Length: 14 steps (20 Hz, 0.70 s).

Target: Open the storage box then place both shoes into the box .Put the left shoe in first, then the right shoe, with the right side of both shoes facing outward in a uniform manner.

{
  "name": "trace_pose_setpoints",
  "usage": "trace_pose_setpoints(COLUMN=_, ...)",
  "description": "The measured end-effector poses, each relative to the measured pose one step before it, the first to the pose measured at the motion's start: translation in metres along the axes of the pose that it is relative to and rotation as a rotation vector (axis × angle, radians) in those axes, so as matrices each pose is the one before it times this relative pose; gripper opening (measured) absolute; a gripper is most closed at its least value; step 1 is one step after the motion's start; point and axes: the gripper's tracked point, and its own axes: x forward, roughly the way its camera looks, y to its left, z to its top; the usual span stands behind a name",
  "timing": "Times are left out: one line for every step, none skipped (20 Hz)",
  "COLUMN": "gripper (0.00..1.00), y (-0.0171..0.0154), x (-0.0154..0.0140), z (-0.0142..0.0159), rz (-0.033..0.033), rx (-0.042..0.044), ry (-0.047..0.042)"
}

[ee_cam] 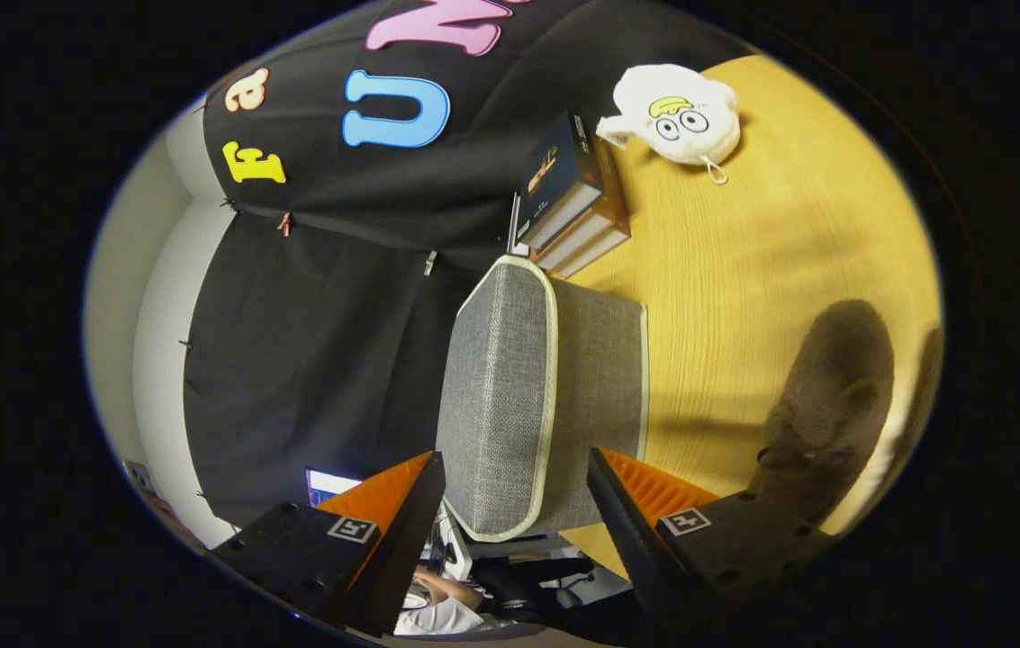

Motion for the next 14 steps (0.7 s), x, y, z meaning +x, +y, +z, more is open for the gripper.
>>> trace_pose_setpoints(gripper=0.98, y=-0.00123, x=0.00598, z=-0.00215, rz=0.02412, rx=0.02895, ry=0.01097)
trace_pose_setpoints(gripper=0.98, y=-0.00174, x=0.00556, z=0.00009, rz=0.01726, rx=0.02879, ry=0.00802)
trace_pose_setpoints(gripper=0.97, y=-0.00105, x=0.00413, z=-0.00153, rz=0.01013, rx=0.01925, ry=0.00492)
trace_pose_setpoints(gripper=0.96, y=-0.0003, x=0.00331, z=-0.00109, rz=0.01128, rx=0.01151, ry=0.00226)
trace_pose_setpoints(gripper=0.96, y=-0.002, x=0.00558, z=-0.00029, rz=0.0098, rx=0.01048, ry=0.00026)
trace_pose_setpoints(gripper=0.96, y=-0.0018, x=0.00665, z=-0.00091, rz=0.00974, rx=0.0112, ry=0.0023)
trace_pose_setpoints(gripper=0.96, y=-0.00444, x=0.00674, z=-0.00145, rz=0.00069, rx=0.0133, ry=0.00489)
trace_pose_setpoints(gripper=0.96, y=-0.00414, x=0.00689, z=-0.00134, rz=-0.00336, rx=0.01485, ry=0.00884)
trace_pose_setpoints(gripper=0.96, y=-0.00187, x=0.00416, z=-0.00321, rz=0.00754, rx=0.01814, ry=0.01039)
trace_pose_setpoints(gripper=0.96, y=0.00079, x=0.00549, z=-0.00158, rz=0.01906, rx=0.02439, ry=0.00885)
trace_pose_setpoints(gripper=0.96, y=0.00229, x=0.00393, z=-0.00257, rz=0.02165, rx=0.02787, ry=0.00898)
trace_pose_setpoints(gripper=0.96, y=0.00161, x=0.00441, z=-0.00051, rz=0.02002, rx=0.02474, ry=0.00551)
trace_pose_setpoints(gripper=0.91, y=-0.00079, x=0.00309, z=-0.00218, rz=0.00999, rx=0.01354, ry=0.00639)
trace_pose_setpoints(gripper=0.87, y=-0.00097, x=0.00064, z=-0.00277, rz=0.01029, rx=0.00956, ry=0.01408)
